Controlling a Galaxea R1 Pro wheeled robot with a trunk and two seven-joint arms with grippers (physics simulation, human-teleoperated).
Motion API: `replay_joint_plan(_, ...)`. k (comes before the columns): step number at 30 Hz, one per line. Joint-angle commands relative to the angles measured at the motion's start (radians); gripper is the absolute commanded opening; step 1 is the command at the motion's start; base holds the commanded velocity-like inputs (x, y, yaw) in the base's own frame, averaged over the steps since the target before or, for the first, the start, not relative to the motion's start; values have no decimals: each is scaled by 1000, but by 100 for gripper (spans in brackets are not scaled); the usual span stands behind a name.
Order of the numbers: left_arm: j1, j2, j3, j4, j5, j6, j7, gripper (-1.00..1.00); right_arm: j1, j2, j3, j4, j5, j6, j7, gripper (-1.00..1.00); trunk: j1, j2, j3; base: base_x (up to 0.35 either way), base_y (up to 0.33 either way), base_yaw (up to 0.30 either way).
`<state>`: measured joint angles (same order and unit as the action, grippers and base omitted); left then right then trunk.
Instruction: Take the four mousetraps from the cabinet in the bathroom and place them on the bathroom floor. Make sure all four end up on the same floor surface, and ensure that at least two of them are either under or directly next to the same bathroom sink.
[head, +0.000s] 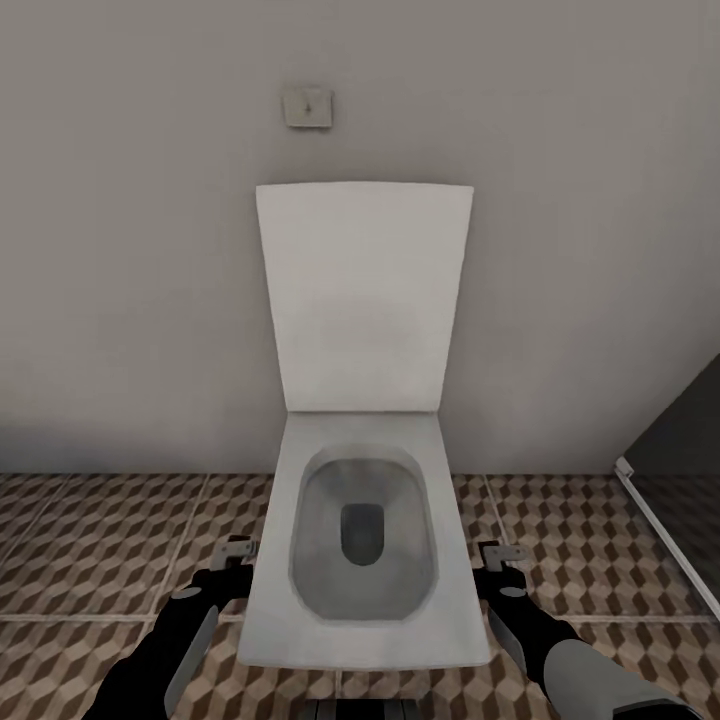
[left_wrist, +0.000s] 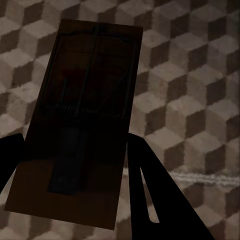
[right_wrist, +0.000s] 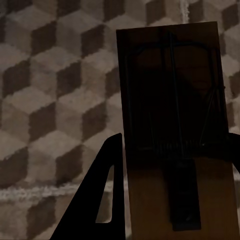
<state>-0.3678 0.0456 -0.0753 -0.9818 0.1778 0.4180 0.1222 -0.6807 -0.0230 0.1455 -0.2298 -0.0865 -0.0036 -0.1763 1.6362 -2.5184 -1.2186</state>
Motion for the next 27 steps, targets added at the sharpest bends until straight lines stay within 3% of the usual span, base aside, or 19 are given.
replay_joint_plan(1,0,1,-4,-1,7,5,8,-100,0,0,8,0,-11,-1,-2,-100,0,0,-1,8,0,0)
replay_joint_plan(11,0,1,-4,-1,8,4,8,-100,0,0,10,0,-10,-1,-2,-100,0,0,-1,113,0,0)
replay_joint_plan(27,0,0,-4,0,8,6,8,-100,0,0,11,0,-9,-1,-2,-100,0,0,-1,9,0,0)
